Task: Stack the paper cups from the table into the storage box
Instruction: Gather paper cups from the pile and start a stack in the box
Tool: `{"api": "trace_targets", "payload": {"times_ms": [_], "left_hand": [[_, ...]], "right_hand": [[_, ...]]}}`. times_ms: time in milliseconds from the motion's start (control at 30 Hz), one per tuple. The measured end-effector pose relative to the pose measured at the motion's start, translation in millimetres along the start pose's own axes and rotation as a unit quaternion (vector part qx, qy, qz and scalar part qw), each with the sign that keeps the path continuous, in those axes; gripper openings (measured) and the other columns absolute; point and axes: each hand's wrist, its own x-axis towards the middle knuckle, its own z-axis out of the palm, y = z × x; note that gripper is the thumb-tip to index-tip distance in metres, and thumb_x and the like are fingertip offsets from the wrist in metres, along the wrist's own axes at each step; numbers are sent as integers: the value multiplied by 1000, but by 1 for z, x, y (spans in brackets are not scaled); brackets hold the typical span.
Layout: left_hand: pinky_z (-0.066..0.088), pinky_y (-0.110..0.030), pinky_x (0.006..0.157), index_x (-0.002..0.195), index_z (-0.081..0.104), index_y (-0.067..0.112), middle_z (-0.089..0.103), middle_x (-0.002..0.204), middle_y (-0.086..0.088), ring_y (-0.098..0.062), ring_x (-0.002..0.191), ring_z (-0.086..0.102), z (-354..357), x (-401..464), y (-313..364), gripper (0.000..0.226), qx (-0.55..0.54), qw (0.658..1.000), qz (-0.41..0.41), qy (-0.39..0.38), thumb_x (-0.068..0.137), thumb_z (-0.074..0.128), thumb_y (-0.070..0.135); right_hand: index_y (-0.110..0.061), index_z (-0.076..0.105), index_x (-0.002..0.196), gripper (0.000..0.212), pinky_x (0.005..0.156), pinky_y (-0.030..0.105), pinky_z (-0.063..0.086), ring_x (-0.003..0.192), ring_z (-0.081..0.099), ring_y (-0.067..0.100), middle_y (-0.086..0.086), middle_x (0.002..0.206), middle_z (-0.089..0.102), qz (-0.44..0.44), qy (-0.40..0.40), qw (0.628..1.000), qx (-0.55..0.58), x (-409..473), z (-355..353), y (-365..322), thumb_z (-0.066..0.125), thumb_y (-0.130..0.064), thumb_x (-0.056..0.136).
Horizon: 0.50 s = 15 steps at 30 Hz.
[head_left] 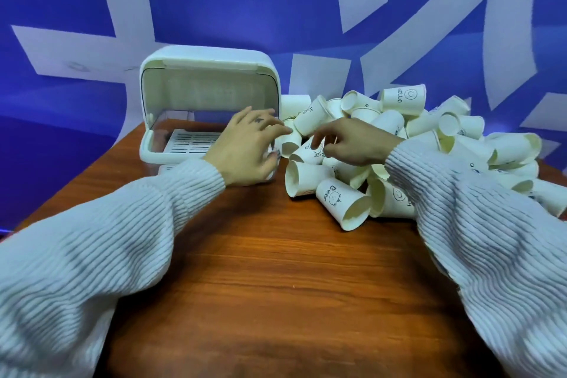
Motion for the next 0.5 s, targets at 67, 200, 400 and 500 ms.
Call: {"api": "trace_targets", "payload": {"times_ms": [67,200,400,500], "left_hand": [[24,-47,118,134,64,24,62,135,1,-25,139,46,6,5,17,54,21,997,74,-23,81,50,24],[19,-45,120,135,59,31,56,140,5,-21,138,43,21,19,35,48,81,986,91,-114,89,60,21],[36,-47,108,115,70,22,68,112,-4,-32,111,61,37,29,43,29,58,995,67,-37,88,60,18],[48,-50,85,107,74,15,69,102,-13,-41,93,65,33,30,48,27,45,997,63,18,88,55,22]], "right_hand": [[-37,68,108,27,93,37,52,95,61,7,-23,92,62,-16,-62,997,-46,-18,-8,-4,60,-17,91],[-33,64,106,29,77,31,53,95,65,15,-6,105,63,-7,-159,987,4,-51,-10,-6,66,-12,87],[-30,64,107,32,78,24,43,93,53,3,-14,107,49,-7,-134,991,-18,-71,12,11,84,-28,82],[-31,64,104,22,84,32,46,102,57,11,-8,109,52,-43,-62,995,-63,-74,22,17,78,-28,87]]}}
